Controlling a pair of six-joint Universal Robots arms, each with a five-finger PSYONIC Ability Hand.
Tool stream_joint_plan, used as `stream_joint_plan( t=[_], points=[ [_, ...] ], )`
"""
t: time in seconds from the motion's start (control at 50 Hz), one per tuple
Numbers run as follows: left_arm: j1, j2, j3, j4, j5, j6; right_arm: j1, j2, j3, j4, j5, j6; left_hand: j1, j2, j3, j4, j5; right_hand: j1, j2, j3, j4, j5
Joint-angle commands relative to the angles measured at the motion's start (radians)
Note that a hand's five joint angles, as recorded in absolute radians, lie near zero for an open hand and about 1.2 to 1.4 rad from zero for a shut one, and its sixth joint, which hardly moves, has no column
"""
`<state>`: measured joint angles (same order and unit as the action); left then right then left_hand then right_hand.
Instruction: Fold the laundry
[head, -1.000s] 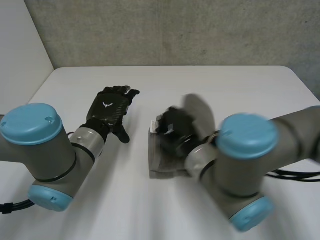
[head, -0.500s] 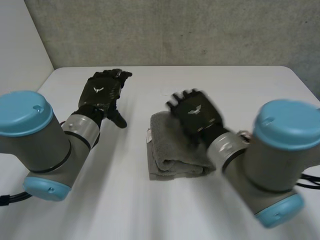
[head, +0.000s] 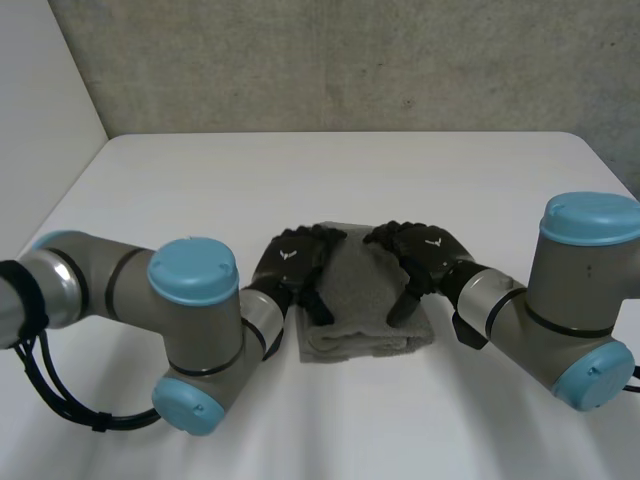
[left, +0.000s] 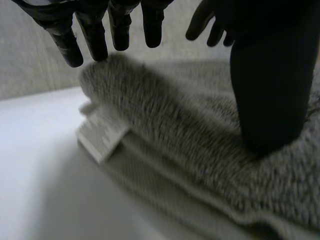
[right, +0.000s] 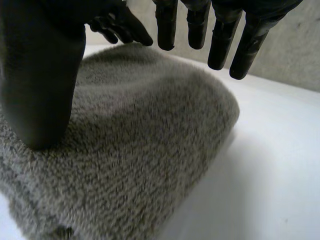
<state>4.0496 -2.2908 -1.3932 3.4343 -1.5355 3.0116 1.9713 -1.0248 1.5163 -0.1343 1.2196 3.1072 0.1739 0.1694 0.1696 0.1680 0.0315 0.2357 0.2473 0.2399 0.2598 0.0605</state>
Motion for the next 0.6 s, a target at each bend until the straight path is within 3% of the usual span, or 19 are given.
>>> stream_joint_plan(
  t=[0.02,0.22,0.26,0.34,0.38,0.42,0.6],
  points=[
    [0.005,-0.012,-0.004,-0.004,-0.005,0.001,0.001,0.020,-0.015,0.002,0.006,-0.056,0.013,0.018,0.017,0.019,-0.019,-0.061,-0.073,-0.065,-0.085,-0.060],
    [0.019,0.195,-0.010,-0.026,-0.011,0.003,0.000,-0.175,-0.062,0.068,0.014,-0.050,0.001,0.006,0.006,0.007,-0.031,-0.061,-0.073,-0.065,-0.085,-0.060],
    [0.023,0.252,-0.009,-0.043,-0.018,0.004,-0.002,-0.253,-0.080,0.087,0.061,-0.048,0.001,0.006,0.006,0.007,-0.031,-0.061,-0.073,-0.065,-0.085,-0.060],
    [0.072,0.422,0.017,-0.136,-0.044,0.018,0.000,-0.324,-0.100,0.096,0.149,-0.050,0.004,0.009,0.009,0.010,-0.028,-0.061,-0.073,-0.065,-0.085,-0.060],
    [0.097,0.470,0.036,-0.181,-0.060,0.033,0.000,-0.403,-0.128,0.122,0.242,-0.064,0.022,0.027,0.026,0.028,-0.010,-0.061,-0.073,-0.065,-0.085,-0.060],
    [0.129,0.545,0.083,-0.298,-0.097,0.079,-0.002,-0.438,-0.142,0.148,0.271,-0.065,0.025,0.029,0.029,0.031,-0.007,-0.061,-0.073,-0.065,-0.085,-0.060],
    [0.187,0.599,0.158,-0.517,-0.134,0.150,-0.080,-0.469,-0.209,0.291,0.288,-0.068,0.004,0.009,0.009,0.010,-0.028,-0.061,-0.073,-0.065,-0.085,-0.060]
  ],
)
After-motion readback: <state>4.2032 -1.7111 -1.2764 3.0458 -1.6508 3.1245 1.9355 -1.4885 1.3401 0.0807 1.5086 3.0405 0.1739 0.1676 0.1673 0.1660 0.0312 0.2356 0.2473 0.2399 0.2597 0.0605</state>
